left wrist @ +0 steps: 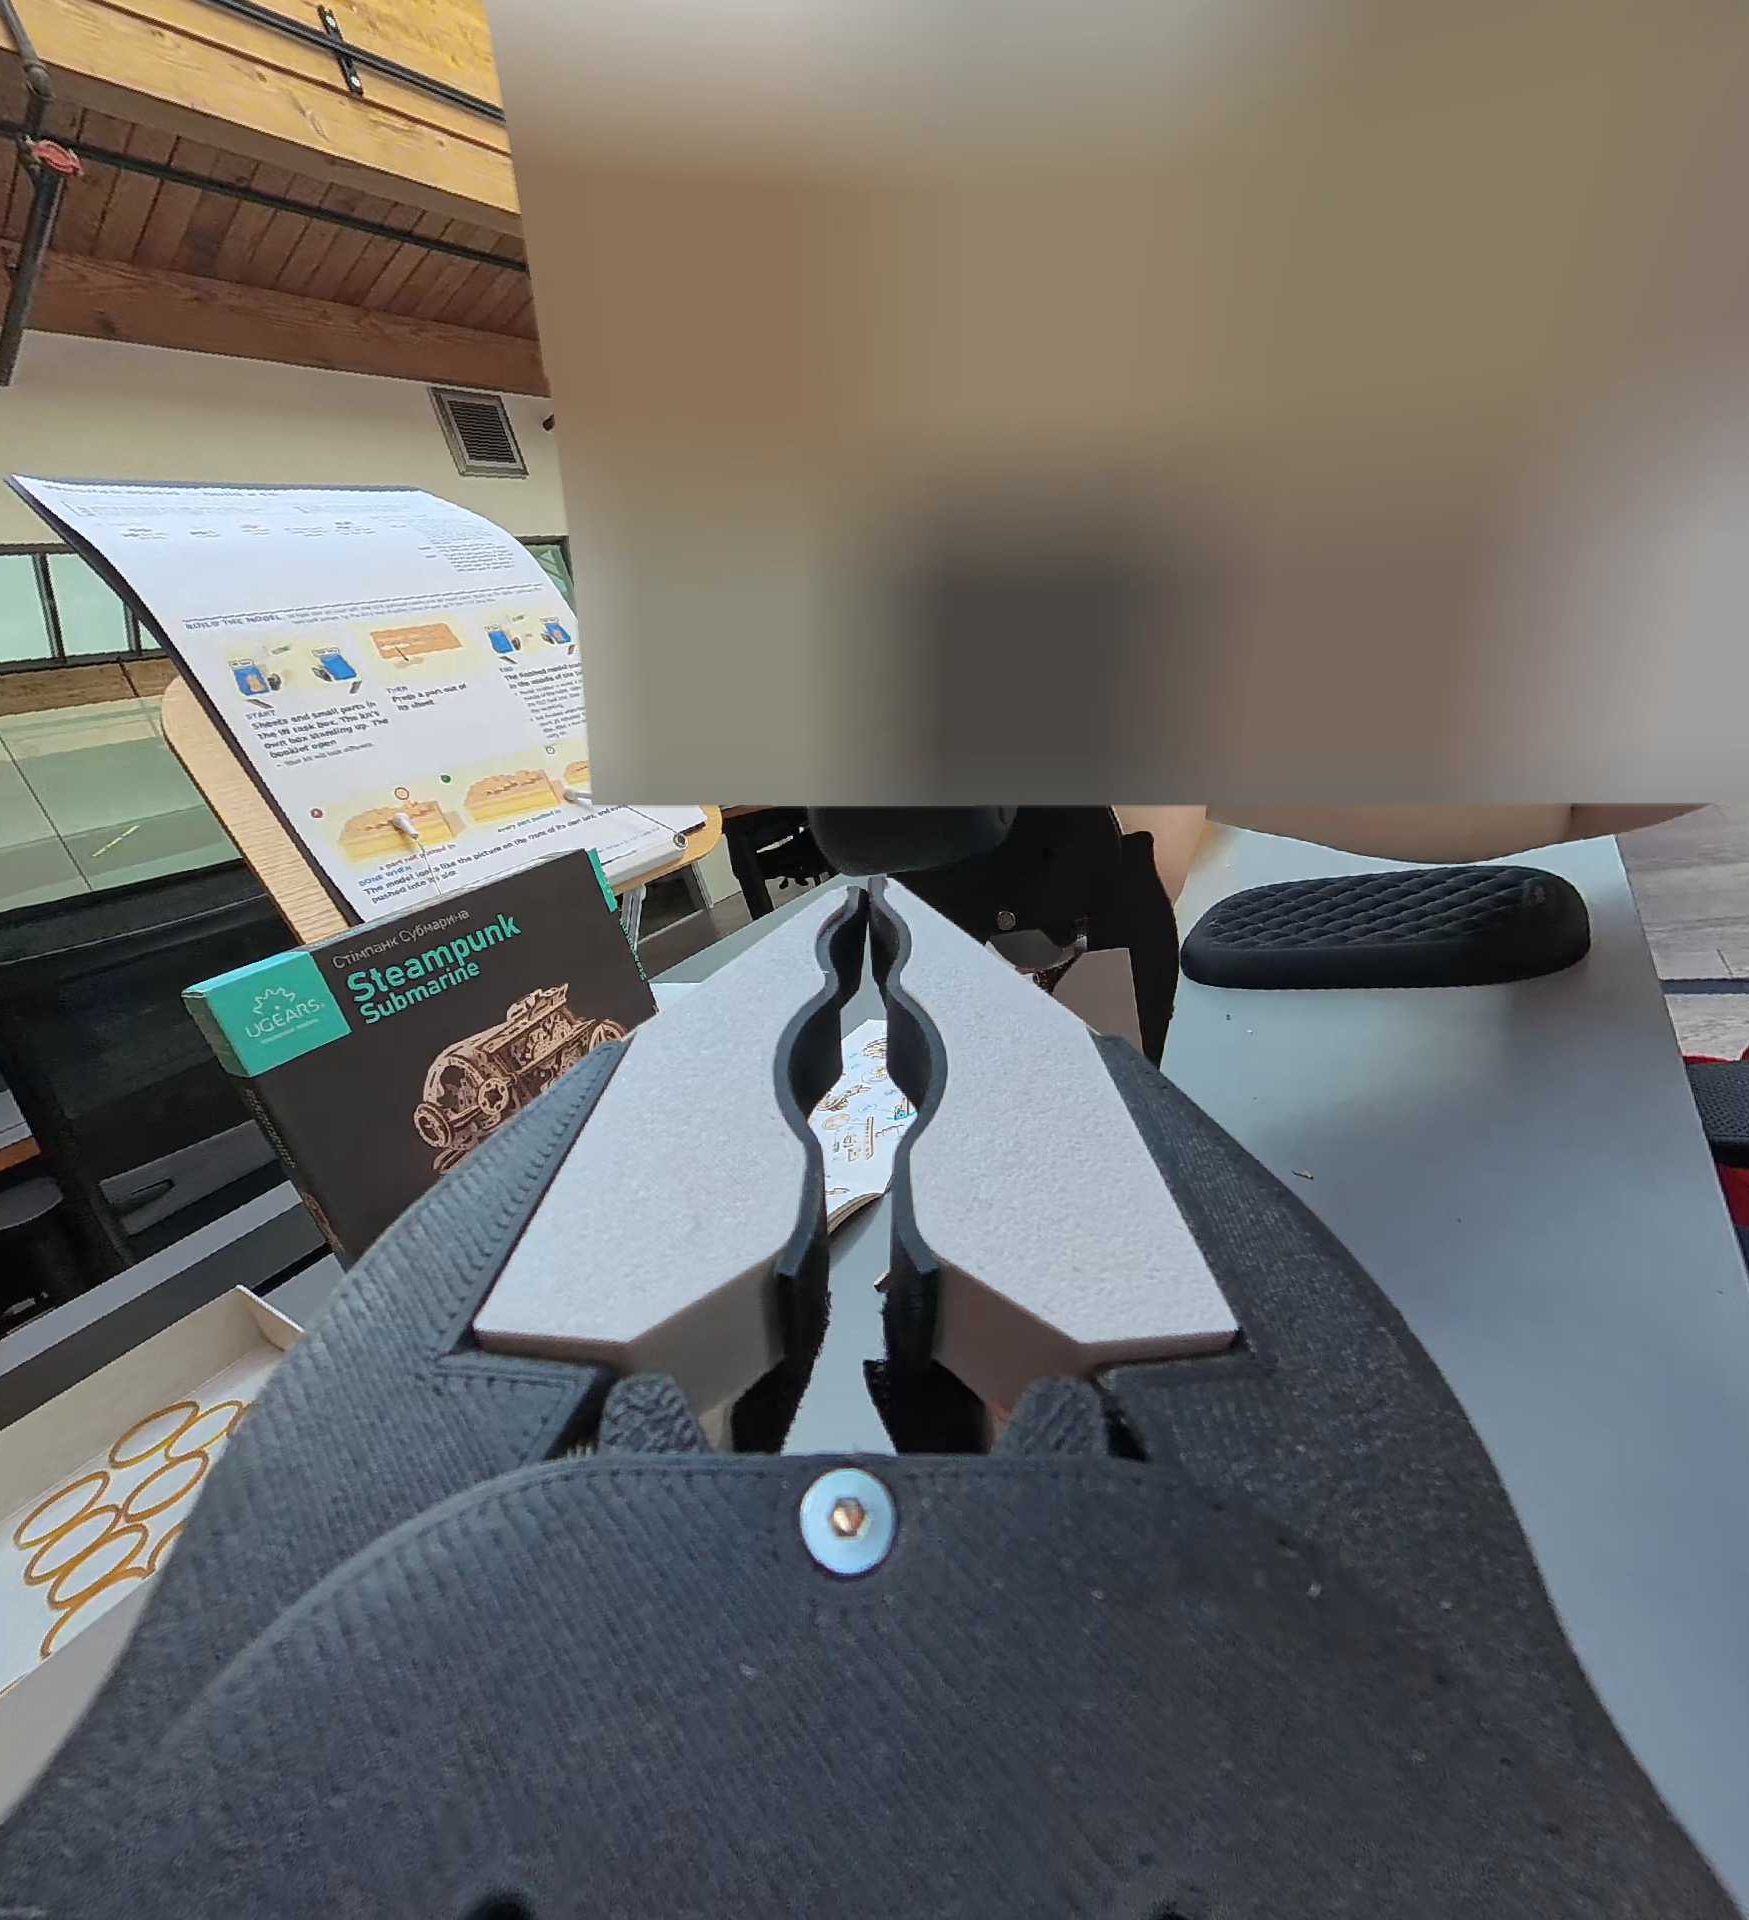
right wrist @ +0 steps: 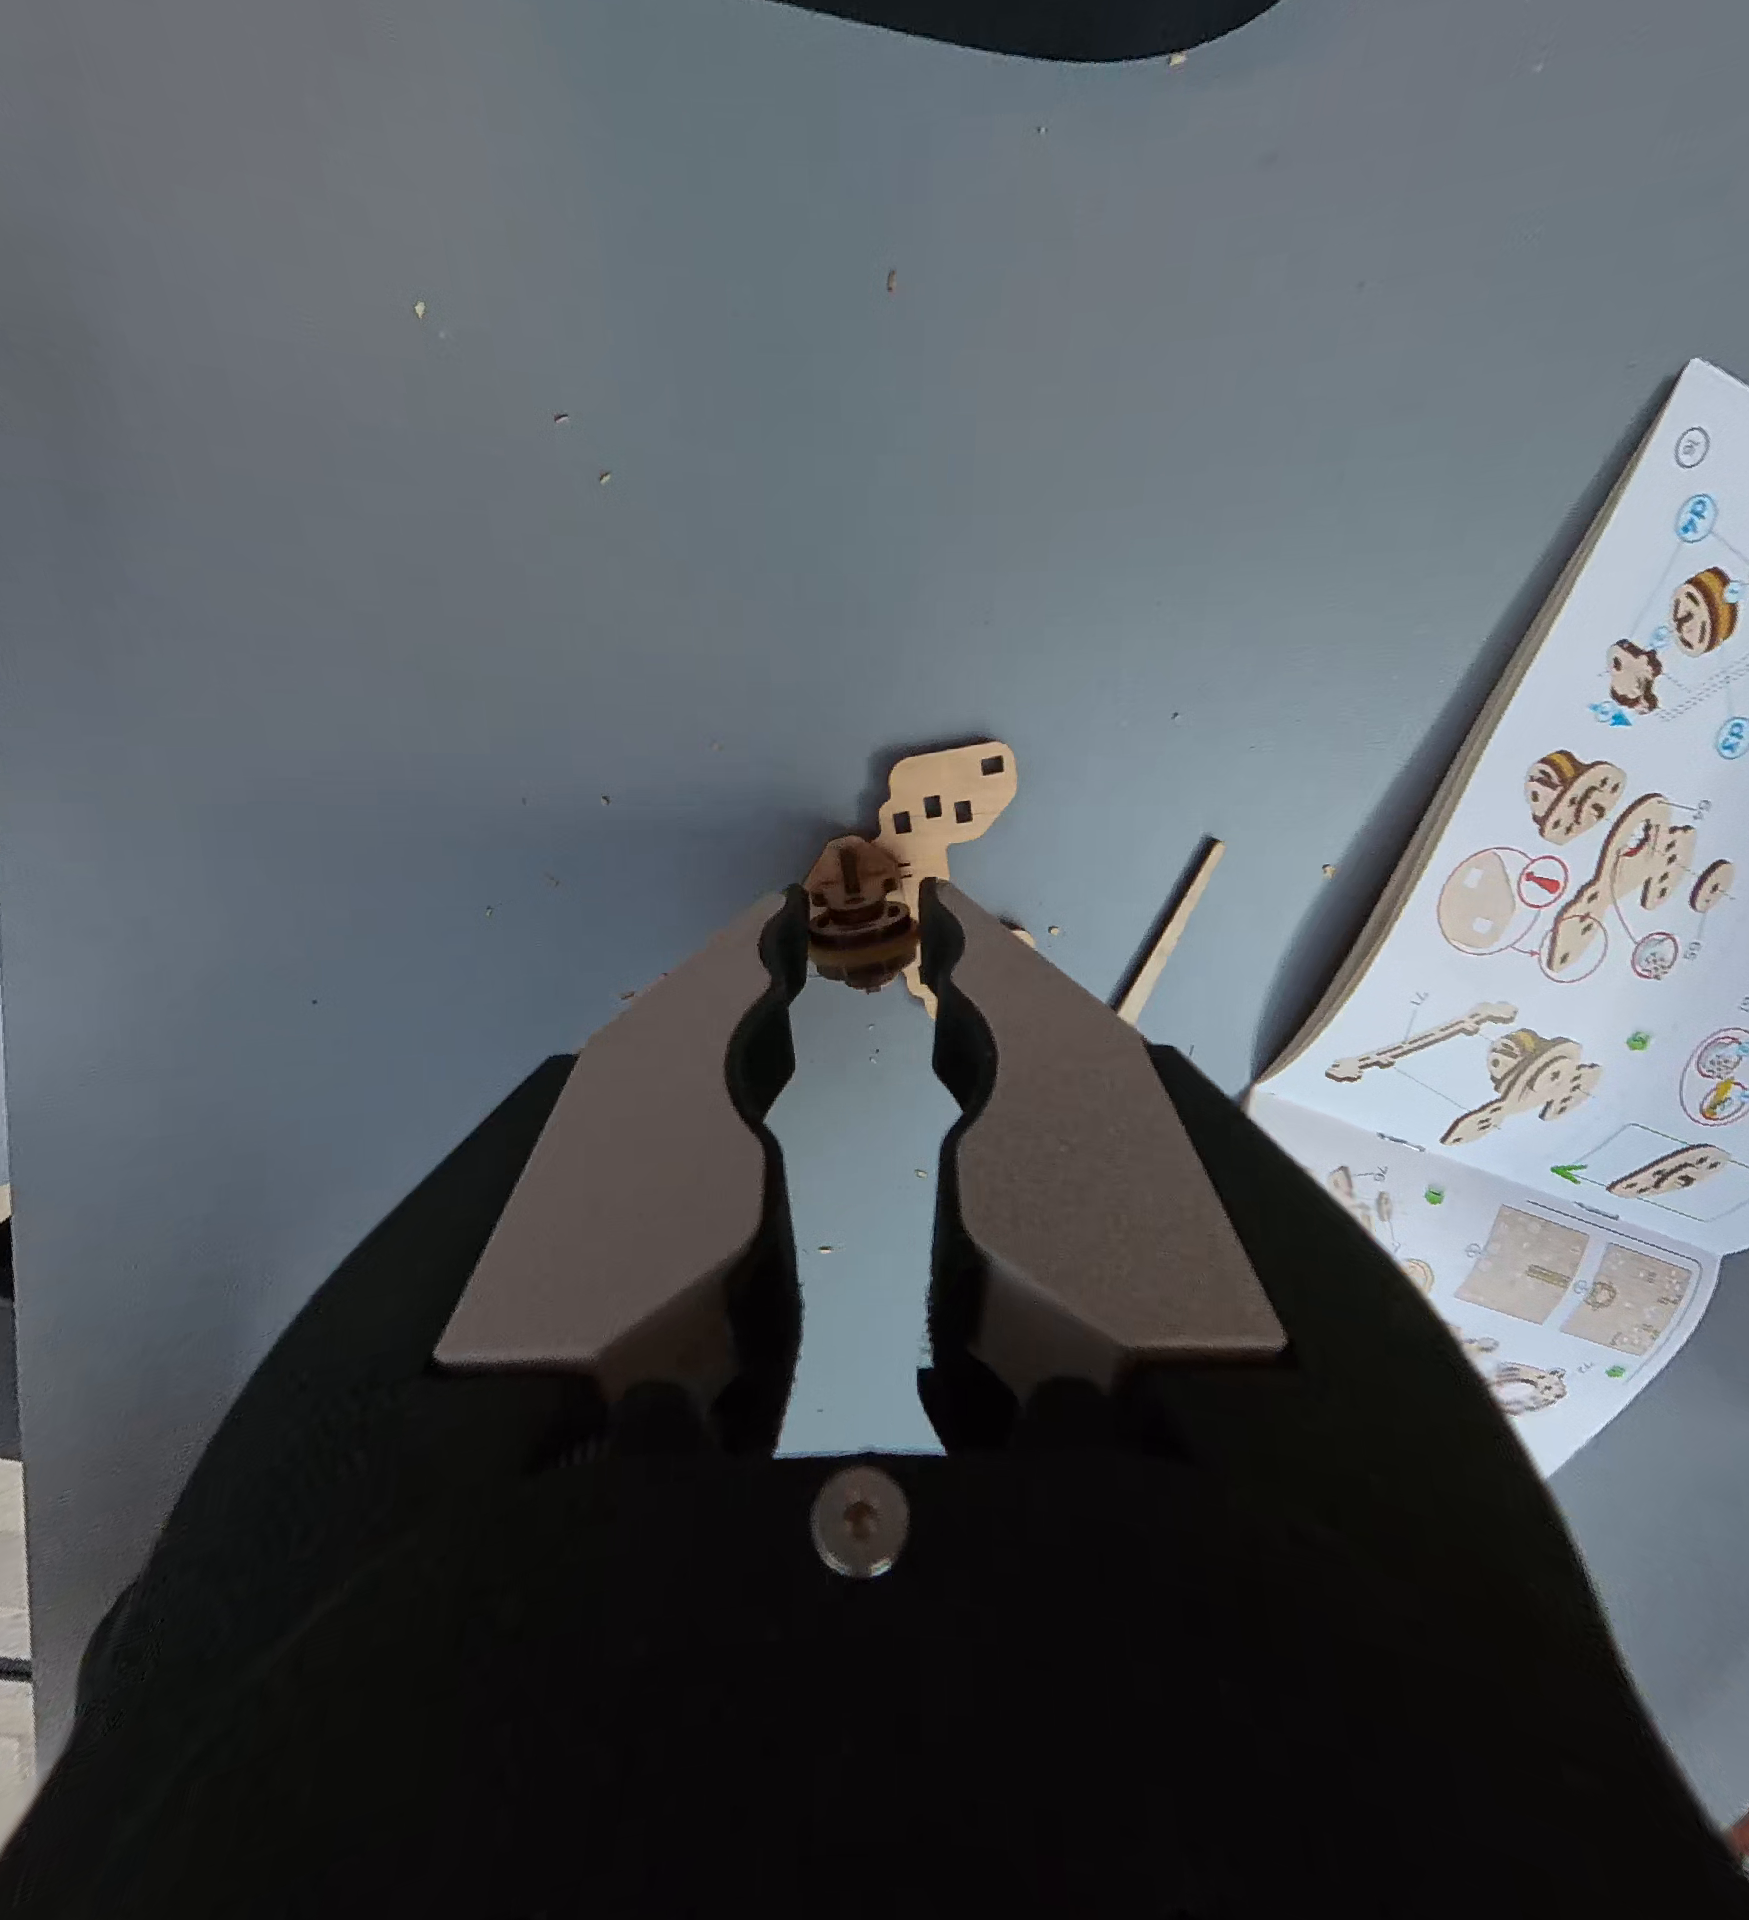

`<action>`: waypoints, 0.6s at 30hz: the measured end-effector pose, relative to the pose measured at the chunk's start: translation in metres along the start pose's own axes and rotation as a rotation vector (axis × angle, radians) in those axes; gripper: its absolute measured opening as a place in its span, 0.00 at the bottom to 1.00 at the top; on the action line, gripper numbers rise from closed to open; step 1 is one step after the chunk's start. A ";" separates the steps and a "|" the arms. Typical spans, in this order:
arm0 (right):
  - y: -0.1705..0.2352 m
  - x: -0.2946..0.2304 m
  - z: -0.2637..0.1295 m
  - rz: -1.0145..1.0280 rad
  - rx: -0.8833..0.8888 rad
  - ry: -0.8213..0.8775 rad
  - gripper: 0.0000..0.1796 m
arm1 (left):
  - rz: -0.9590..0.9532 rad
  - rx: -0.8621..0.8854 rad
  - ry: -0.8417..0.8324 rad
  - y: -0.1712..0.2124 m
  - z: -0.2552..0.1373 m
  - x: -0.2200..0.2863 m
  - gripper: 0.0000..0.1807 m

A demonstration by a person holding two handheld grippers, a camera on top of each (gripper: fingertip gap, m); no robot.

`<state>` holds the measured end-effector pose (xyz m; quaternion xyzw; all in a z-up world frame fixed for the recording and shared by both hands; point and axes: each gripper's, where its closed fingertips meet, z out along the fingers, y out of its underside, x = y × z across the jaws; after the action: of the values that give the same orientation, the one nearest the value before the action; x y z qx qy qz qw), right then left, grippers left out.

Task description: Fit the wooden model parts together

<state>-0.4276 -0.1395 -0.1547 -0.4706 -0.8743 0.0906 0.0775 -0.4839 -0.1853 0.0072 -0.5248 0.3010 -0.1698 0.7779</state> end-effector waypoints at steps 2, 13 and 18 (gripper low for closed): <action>0.001 0.001 0.001 -0.037 -0.013 0.009 0.11 | -0.001 0.000 0.000 0.000 0.000 0.000 0.00; -0.008 0.000 -0.006 -0.182 -0.042 -0.006 0.12 | -0.007 0.005 0.001 -0.001 0.000 0.000 0.00; -0.005 -0.004 -0.002 -0.212 -0.095 -0.048 0.05 | -0.006 0.005 0.000 -0.001 -0.001 -0.001 0.00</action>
<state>-0.4290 -0.1456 -0.1518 -0.3762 -0.9241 0.0514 0.0434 -0.4847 -0.1858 0.0080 -0.5238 0.2991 -0.1726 0.7787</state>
